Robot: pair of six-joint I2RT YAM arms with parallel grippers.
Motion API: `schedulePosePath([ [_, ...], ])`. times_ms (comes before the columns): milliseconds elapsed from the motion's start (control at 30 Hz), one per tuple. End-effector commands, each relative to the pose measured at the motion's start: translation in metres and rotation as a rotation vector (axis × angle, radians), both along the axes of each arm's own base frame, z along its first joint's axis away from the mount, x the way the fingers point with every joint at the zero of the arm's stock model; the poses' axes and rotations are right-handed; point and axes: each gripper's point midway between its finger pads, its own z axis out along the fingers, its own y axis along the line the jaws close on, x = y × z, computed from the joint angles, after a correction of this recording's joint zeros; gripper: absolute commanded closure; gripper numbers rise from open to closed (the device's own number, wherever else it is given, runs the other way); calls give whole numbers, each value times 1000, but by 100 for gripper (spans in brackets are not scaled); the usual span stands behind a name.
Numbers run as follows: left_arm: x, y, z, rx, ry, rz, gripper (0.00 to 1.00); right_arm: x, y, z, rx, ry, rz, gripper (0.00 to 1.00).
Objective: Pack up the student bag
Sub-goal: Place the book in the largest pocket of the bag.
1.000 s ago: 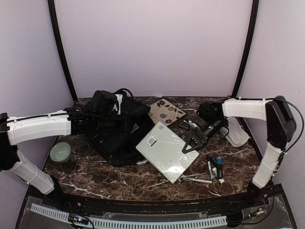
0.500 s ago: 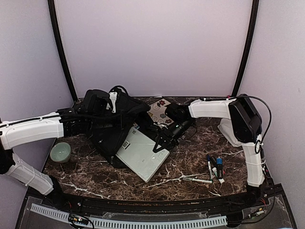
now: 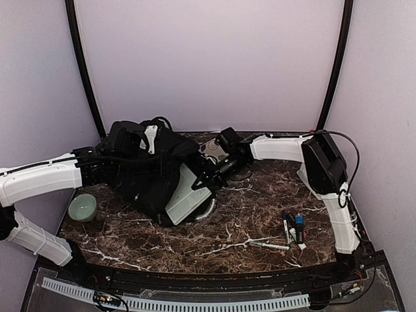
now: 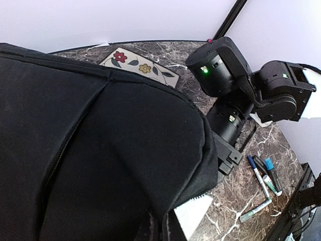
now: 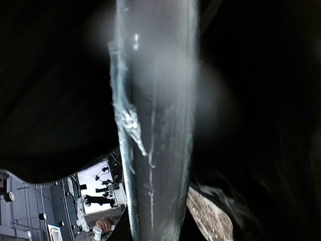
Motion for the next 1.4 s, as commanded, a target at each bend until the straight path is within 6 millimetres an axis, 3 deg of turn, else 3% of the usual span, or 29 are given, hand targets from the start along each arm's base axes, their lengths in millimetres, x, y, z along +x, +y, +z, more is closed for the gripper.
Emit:
schedulePosePath([
  [0, -20, -14, 62, -155, -120, -133, 100, 26, 23, 22, 103, -92, -23, 100],
  [200, -24, -15, 60, -135, -115, -163, 100, 27, 27, 6, 84, -88, -21, 99],
  [433, -19, -15, 48, -90, -87, -146, 100, 29, 23, -6, 29, -140, -24, 79],
  [600, -9, -12, 39, -35, -58, -97, 100, 30, 14, -4, -15, -200, -46, 75],
  [667, -8, -14, 37, -34, -53, -100, 100, 29, 11, -5, -30, -207, -52, 75],
  [800, -7, -16, 28, -27, -37, -103, 100, 14, 8, -2, -19, -215, -34, 93],
  [900, -9, -23, 25, -32, -37, -146, 100, 2, 13, 9, 19, -240, -3, 98],
  [1000, -16, -36, 25, -39, -38, -238, 100, 2, 22, 19, 27, -296, 21, 98],
  [1167, -32, -59, 29, -75, -6, -402, 100, 12, 39, 15, 53, -269, 33, 98],
  [1267, -36, -66, 32, -91, 8, -439, 100, 25, 43, 7, 61, -276, 7, 98],
  [1367, -36, -64, 33, -87, 10, -432, 100, 37, 41, 2, 52, -280, -33, 90],
])
